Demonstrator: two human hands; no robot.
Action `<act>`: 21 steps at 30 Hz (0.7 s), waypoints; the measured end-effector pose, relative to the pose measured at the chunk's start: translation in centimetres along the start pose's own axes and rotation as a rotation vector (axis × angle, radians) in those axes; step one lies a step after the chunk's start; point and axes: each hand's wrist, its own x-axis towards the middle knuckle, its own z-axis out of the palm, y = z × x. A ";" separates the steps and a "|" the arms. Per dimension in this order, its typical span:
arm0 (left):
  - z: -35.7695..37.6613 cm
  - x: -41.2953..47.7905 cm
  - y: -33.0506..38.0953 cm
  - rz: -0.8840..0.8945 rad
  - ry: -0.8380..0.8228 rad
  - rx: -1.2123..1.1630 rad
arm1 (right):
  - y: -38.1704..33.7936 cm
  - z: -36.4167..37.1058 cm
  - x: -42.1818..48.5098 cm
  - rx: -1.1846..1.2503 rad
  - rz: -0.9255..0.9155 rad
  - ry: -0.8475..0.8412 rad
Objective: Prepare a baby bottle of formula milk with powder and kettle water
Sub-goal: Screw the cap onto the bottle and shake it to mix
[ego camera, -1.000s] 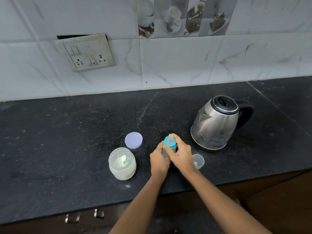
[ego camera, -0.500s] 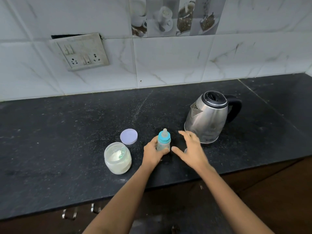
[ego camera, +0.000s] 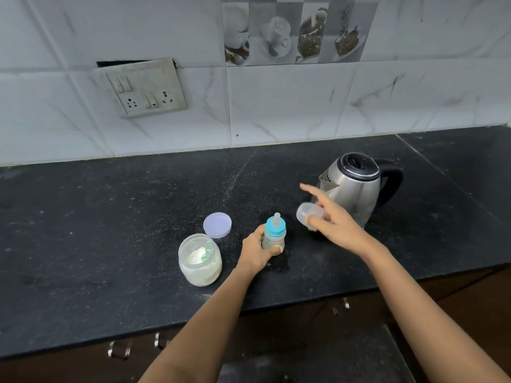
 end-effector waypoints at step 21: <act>0.3 0.0 -0.9 0.080 0.051 -0.059 | 6.0 9.5 3.3 -0.068 -0.396 0.149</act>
